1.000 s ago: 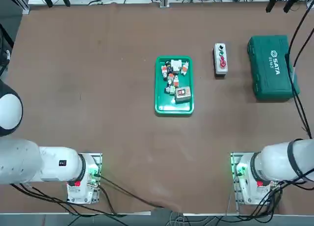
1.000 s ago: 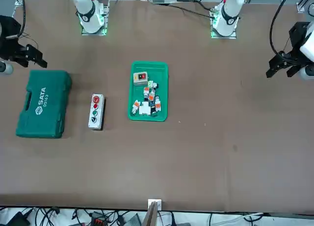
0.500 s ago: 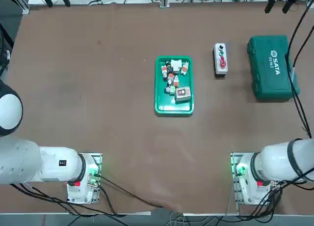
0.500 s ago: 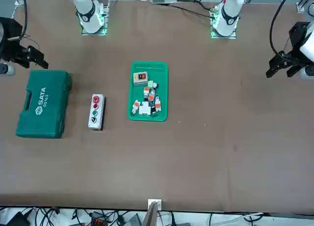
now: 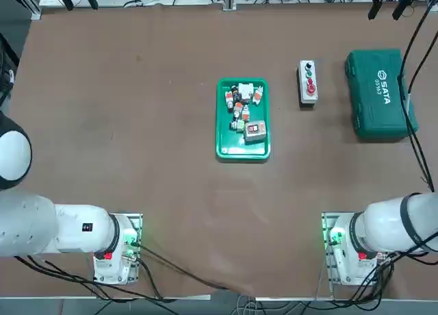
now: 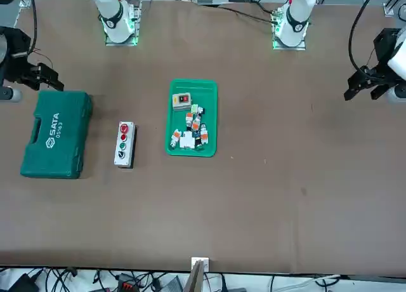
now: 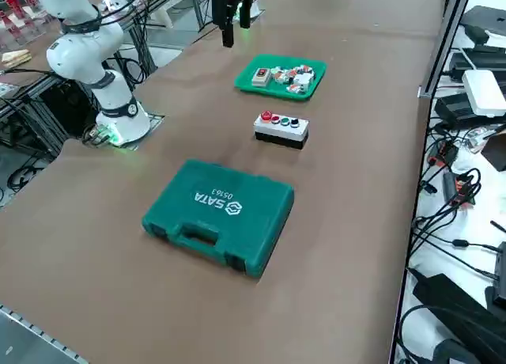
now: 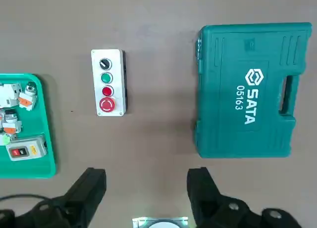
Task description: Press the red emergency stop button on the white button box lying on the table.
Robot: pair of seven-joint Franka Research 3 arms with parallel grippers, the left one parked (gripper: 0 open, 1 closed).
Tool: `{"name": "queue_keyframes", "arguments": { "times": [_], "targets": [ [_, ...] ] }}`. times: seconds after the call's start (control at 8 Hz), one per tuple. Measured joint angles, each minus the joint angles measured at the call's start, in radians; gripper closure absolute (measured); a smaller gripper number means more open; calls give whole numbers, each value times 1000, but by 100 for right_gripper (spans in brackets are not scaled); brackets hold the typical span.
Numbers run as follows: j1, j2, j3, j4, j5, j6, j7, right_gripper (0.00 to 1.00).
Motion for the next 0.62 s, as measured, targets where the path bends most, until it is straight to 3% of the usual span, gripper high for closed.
{"name": "queue_keyframes", "arguments": {
  "times": [0.12,0.38,0.62],
  "targets": [
    [0,6,0,0,0,0,0,2],
    [0,27,0,0,0,0,0,19],
    [0,32,1,1,0,0,-2,63]
  ]
}}
